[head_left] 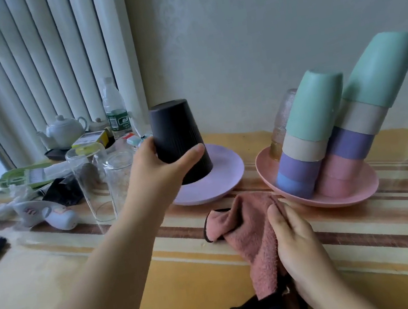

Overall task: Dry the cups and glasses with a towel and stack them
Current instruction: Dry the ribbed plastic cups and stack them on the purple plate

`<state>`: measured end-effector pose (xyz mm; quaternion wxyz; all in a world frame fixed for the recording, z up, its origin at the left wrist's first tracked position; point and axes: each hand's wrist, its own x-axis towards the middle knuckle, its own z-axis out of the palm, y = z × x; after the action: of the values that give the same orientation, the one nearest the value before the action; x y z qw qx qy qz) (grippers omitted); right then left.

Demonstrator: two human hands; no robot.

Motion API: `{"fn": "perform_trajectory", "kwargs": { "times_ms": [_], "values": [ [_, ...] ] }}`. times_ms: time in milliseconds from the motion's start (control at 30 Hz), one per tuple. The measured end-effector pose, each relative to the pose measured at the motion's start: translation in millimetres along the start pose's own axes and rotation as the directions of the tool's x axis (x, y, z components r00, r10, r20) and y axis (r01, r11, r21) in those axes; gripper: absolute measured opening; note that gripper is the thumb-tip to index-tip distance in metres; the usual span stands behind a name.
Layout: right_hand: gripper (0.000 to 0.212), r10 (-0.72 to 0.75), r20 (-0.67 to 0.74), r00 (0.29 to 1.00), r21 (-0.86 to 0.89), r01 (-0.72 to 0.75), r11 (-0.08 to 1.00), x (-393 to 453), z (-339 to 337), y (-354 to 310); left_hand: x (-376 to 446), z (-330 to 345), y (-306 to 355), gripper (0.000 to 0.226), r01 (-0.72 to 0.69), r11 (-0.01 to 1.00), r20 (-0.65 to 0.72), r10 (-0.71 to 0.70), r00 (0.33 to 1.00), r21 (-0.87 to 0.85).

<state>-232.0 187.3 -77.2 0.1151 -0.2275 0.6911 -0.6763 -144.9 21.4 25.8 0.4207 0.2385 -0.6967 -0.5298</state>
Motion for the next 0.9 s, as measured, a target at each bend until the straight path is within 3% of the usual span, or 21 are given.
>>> {"fn": "perform_trajectory", "kwargs": {
  "times_ms": [200, 400, 633, 900],
  "values": [
    [0.02, -0.048, 0.02, 0.999, -0.016, 0.049, 0.999, -1, 0, 0, 77, 9, 37, 0.055, -0.061, 0.986, -0.055, 0.07, 0.996, 0.152],
    [0.016, -0.108, 0.059, 0.992, -0.022, 0.11, 0.994, 2, -2, 1, 145, 23, 35, 0.058, 0.055, 0.958, -0.041, -0.045, 0.998, 0.28],
    [0.028, -0.165, 0.11, 0.98, -0.03, 0.169, 0.985, 2, 0, 0, 156, 35, 3, 0.066, 0.18, 0.879, -0.058, -0.173, 0.983, 0.441],
    [0.043, -0.159, 0.119, 0.98, -0.053, 0.166, 0.985, 0, -1, 5, 158, 44, -11, 0.069, 0.215, 0.787, -0.061, -0.221, 0.973, 0.578]
  ]
}}
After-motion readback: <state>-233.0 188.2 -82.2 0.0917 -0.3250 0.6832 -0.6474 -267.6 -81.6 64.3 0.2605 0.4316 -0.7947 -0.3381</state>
